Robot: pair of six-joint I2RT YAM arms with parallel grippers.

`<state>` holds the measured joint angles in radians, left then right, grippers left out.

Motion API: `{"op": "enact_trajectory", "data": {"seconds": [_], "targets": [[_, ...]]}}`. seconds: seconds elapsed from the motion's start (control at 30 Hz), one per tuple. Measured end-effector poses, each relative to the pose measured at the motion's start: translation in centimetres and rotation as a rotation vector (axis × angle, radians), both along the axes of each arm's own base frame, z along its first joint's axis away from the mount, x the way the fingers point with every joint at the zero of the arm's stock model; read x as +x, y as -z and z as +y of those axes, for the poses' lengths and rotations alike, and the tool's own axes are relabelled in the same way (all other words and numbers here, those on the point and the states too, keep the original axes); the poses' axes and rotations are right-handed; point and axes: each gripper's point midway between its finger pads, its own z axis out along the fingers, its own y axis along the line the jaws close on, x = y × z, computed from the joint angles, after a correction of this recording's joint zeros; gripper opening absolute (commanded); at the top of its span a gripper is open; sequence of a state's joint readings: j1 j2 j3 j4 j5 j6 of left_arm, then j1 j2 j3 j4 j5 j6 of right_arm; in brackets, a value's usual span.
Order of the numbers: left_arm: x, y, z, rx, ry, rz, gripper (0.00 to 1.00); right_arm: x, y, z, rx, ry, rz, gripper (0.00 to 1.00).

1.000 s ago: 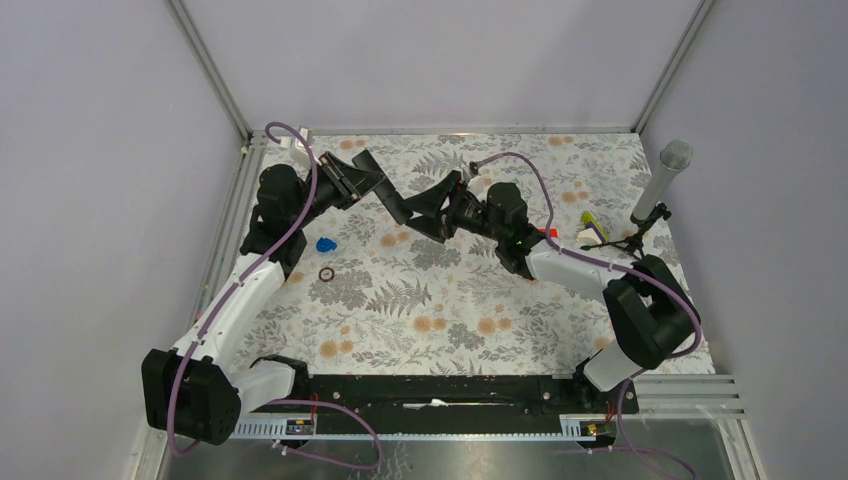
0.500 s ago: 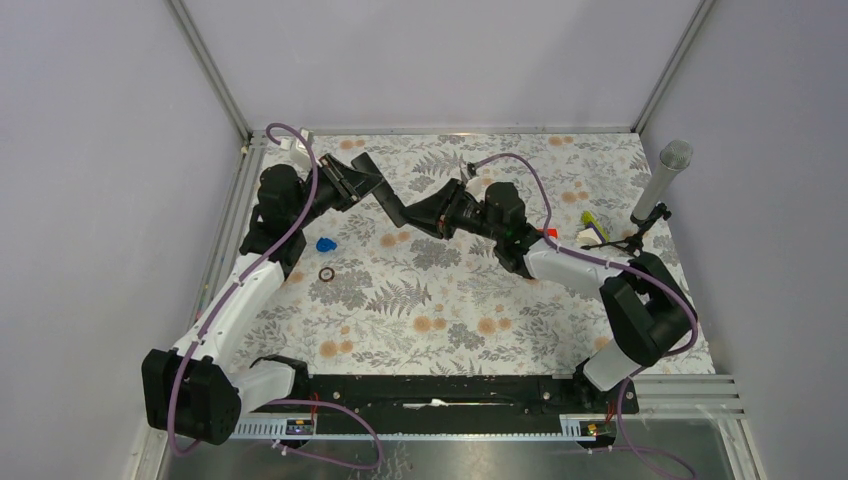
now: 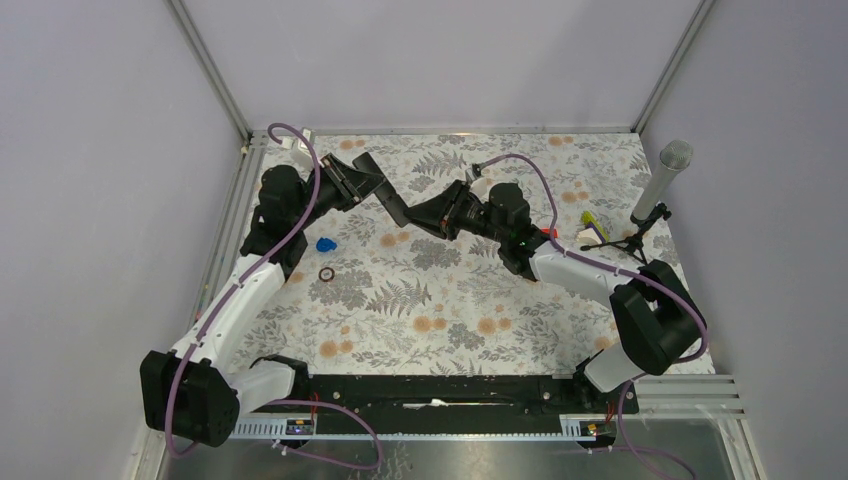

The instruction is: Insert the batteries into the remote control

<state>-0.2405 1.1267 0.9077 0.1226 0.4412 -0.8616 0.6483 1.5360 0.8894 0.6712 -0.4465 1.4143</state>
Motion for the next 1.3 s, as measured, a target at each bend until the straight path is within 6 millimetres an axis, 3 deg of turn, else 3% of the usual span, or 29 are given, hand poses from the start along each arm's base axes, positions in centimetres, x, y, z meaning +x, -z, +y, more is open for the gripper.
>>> {"op": "enact_trajectory", "data": {"seconds": [0.17, 0.47, 0.63, 0.73, 0.8, 0.97, 1.3], "targets": [[0.0, -0.1, -0.1, 0.0, 0.002, -0.004, 0.0, 0.0, 0.0, 0.0, 0.009, 0.0, 0.013, 0.44], [0.1, 0.0, 0.1, 0.008, -0.007, -0.006, 0.0, 0.1, 0.3, 0.3, 0.037, -0.008, 0.038, 0.39], [0.4, 0.2, 0.4, 0.025, -0.025, -0.015, 0.0, 0.0, 0.2, 0.4, 0.048, -0.015, 0.045, 0.5], [0.4, 0.2, 0.4, 0.025, -0.029, -0.015, 0.0, 0.0, 0.2, 0.4, 0.05, -0.016, 0.043, 0.51], [0.4, 0.2, 0.4, 0.023, -0.028, -0.014, 0.0, 0.0, 0.2, 0.4, 0.051, -0.019, 0.045, 0.48], [0.4, 0.2, 0.4, 0.022, -0.03, -0.014, 0.0, -0.2, -0.2, 0.5, 0.064, -0.029, 0.044, 0.28], [0.7, 0.8, 0.9, 0.049, -0.055, -0.003, 0.0, -0.2, -1.0, 0.5, 0.092, -0.033, 0.015, 0.09]]}}
